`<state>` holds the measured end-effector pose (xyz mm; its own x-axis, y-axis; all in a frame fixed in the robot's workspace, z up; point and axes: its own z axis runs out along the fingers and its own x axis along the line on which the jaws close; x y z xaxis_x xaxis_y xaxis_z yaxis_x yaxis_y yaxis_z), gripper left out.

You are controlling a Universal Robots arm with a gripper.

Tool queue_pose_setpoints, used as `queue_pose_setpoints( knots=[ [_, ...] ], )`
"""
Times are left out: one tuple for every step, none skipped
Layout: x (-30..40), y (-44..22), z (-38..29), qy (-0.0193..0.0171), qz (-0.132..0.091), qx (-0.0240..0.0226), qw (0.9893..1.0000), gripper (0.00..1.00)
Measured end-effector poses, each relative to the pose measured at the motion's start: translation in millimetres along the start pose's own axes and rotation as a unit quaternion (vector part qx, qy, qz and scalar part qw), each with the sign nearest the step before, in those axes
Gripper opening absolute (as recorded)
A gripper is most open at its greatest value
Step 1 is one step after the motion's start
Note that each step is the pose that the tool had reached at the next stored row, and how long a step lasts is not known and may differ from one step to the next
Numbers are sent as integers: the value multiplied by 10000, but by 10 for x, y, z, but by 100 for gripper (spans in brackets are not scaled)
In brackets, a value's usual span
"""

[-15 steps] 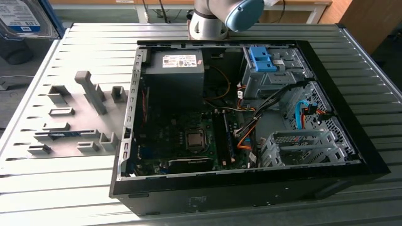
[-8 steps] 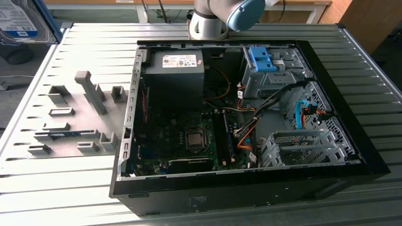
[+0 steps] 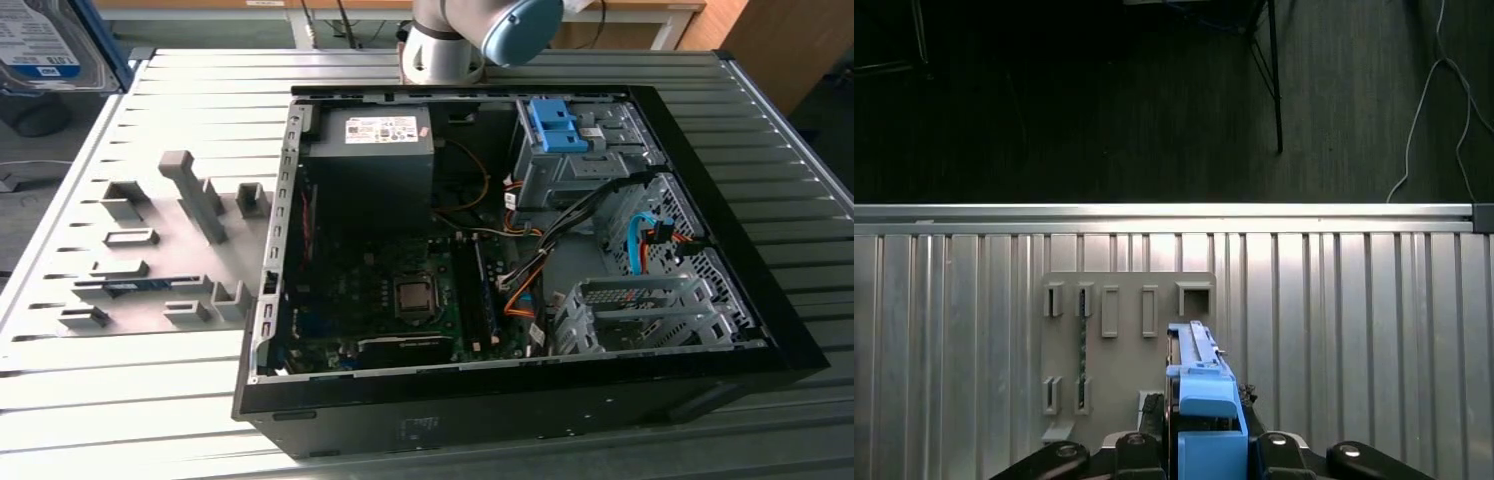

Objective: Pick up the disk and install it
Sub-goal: 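Pick up the disk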

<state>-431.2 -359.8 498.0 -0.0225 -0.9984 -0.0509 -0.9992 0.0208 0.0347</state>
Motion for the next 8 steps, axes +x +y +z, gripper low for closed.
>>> queue_pose_setpoints(
  knots=[
    [-1, -16, 0, 0, 0, 0, 10000, 36],
    [-2, -35, -1, 0, 1, 0, 10000, 36],
    [-2, -58, -2, 0, 1, 0, 10000, 36],
    [-3, -79, -3, 0, 1, 0, 10000, 36],
    [-3, -99, -3, 0, 1, 0, 10000, 36],
    [-3, -114, -3, 0, 1, 1, 10000, 36],
    [-4, -128, -4, 0, 1, 0, 10000, 36],
    [-4, -142, -5, 0, 1, 0, 10000, 36]
  ],
)
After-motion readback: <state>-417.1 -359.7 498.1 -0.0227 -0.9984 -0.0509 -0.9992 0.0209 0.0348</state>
